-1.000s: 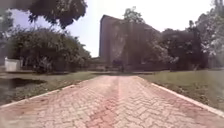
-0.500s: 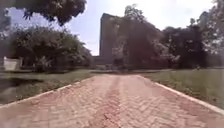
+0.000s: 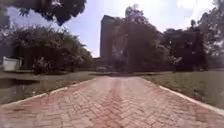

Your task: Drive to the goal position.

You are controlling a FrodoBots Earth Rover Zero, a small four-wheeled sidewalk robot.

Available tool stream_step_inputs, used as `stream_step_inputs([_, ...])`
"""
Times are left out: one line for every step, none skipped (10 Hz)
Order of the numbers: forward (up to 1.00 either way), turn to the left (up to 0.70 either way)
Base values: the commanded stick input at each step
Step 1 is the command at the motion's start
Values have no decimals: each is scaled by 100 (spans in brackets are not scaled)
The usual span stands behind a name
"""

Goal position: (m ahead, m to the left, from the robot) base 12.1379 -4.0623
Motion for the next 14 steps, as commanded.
stream_step_inputs([70, 0])
stream_step_inputs([70, -12])
stream_step_inputs([70, -30])
stream_step_inputs([70, -35])
stream_step_inputs([70, -35])
stream_step_inputs([70, 0])
stream_step_inputs([70, 0])
stream_step_inputs([70, 0])
stream_step_inputs([70, 0])
stream_step_inputs([70, 0])
stream_step_inputs([70, 0])
stream_step_inputs([70, 0])
stream_step_inputs([70, 0])
stream_step_inputs([70, 0])
